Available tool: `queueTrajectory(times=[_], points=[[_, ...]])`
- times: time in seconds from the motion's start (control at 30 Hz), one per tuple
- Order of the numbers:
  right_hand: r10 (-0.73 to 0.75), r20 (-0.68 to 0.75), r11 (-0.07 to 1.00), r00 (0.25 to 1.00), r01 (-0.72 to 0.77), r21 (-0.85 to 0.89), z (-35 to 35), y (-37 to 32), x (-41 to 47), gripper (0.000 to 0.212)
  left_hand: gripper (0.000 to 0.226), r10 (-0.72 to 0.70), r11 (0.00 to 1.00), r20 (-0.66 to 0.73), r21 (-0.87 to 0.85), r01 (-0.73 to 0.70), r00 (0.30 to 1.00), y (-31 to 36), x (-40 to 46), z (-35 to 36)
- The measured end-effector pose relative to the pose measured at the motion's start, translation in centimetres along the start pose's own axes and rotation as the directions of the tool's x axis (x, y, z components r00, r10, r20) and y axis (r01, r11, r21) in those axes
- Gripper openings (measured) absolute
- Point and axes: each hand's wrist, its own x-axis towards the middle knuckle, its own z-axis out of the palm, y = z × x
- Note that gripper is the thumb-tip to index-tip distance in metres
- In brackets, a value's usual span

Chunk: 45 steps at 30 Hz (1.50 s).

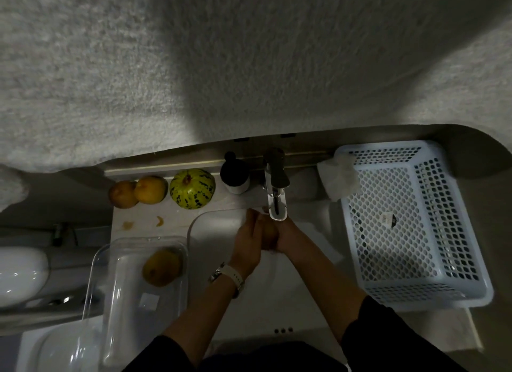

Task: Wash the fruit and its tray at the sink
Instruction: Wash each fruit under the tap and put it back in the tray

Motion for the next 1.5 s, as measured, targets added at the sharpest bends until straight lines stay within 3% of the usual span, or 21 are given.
queueTrajectory(times=[0.1,0.17,0.23,0.3,0.4,0.57,0.7,0.8,0.93,1.07,1.3,1.4,1.5], points=[[-0.238,-0.056,0.943,0.970,0.217,-0.250,0.2,0.6,0.9,0.027,0.025,-0.128,0.990,-0.053,-0.067,0.125,0.990,0.1,0.6,0.4],[-0.451,-0.092,0.826,0.888,0.375,-0.421,0.1,1.4,1.5,0.031,0.028,-0.229,0.969,-0.075,-0.119,0.219,0.971,0.1,1.4,0.8],[-0.571,-0.081,0.709,0.817,0.441,-0.550,-0.1,2.1,1.5,0.040,0.034,-0.402,0.894,-0.079,-0.250,0.372,0.912,0.6,2.1,1.2],[-0.607,-0.080,0.676,0.790,0.461,-0.576,-0.3,2.3,1.1,0.039,0.035,-0.509,0.823,-0.062,-0.328,0.464,0.858,1.0,2.6,1.4],[-0.659,-0.040,0.626,0.751,0.518,-0.583,-0.9,2.7,0.6,0.034,0.035,-0.531,0.812,0.000,-0.284,0.509,0.847,1.9,2.7,1.7],[-0.806,0.155,0.336,0.571,0.657,-0.675,-2.8,3.2,-0.3,0.035,0.033,-0.596,0.738,0.154,-0.283,0.613,0.788,3.3,3.1,2.4],[-0.808,0.177,0.318,0.563,0.668,-0.673,-3.6,2.2,-0.7,0.017,0.030,-0.566,0.702,0.389,-0.235,0.672,0.727,4.2,2.7,2.7],[-0.798,0.225,0.322,0.560,0.710,-0.627,-4.1,1.6,-1.1,0.029,0.034,-0.541,0.697,0.480,-0.205,0.688,0.691,4.2,2.7,2.4],[-0.782,0.284,0.271,0.555,0.712,-0.648,-4.0,1.5,-1.3,0.025,0.036,-0.576,0.688,0.461,-0.172,0.705,0.675,4.3,2.9,2.3],[-0.755,0.394,0.202,0.525,0.757,-0.621,-3.7,1.6,-1.7,0.033,0.041,-0.589,0.622,0.434,-0.295,0.726,0.681,3.1,3.1,1.9],[-0.702,0.370,0.307,0.609,0.727,-0.614,-3.5,1.4,-2.4,0.039,0.040,-0.599,0.531,0.398,-0.452,0.717,0.695,1.6,2.8,1.2],[-0.810,0.332,0.225,0.482,0.780,-0.583,-4.0,1.2,-3.7,0.045,0.044,-0.598,0.526,0.373,-0.484,0.699,0.709,1.4,2.9,0.9],[-0.901,0.350,0.007,0.255,0.817,-0.576,-4.1,1.1,-5.5,0.061,0.045,-0.603,0.540,0.379,-0.454,0.709,0.702,1.2,3.0,0.8]])
